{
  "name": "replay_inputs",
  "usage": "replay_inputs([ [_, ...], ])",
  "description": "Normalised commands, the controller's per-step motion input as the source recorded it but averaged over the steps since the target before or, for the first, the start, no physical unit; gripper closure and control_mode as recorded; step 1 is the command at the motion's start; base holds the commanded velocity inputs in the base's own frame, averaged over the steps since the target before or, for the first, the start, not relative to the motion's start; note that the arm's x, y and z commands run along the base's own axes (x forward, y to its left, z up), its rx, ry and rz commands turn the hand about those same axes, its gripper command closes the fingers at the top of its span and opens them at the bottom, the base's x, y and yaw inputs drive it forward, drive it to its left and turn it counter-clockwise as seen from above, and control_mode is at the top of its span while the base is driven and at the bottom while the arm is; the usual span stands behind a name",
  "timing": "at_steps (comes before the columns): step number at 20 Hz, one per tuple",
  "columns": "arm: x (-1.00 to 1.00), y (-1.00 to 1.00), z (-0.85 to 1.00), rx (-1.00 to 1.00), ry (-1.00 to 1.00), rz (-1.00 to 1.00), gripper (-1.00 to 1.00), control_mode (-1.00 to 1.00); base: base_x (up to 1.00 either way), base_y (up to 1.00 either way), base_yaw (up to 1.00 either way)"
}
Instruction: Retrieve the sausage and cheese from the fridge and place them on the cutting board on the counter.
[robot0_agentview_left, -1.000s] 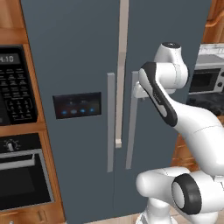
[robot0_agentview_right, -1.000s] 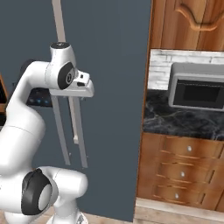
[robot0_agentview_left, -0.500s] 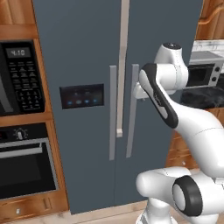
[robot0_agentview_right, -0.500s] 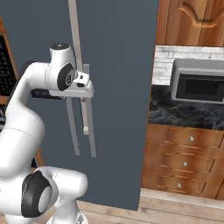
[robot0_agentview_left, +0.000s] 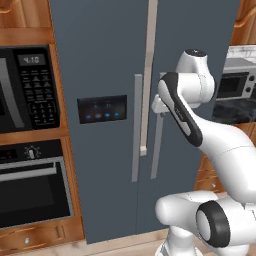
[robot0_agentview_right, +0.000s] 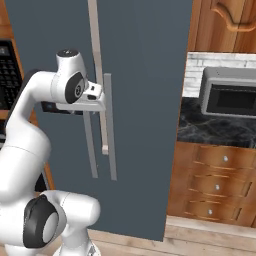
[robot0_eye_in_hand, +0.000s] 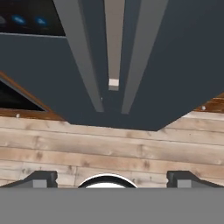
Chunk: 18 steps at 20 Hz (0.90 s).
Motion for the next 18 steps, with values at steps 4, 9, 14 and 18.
replay_inputs([
  [4,0.0,0.0,0.0,0.0,0.0,0.0,-1.0,1.0,0.0,0.0,0.0],
  [9,0.0,0.0,0.0,0.0,0.0,0.0,-1.0,-1.0,0.0,0.0,0.0],
  [14,0.0,0.0,0.0,0.0,0.0,0.0,-1.0,-1.0,0.0,0.0,0.0],
  [18,0.0,0.0,-0.02,0.01,0.0,0.0,-1.0,-1.0,0.0,0.0,0.0],
])
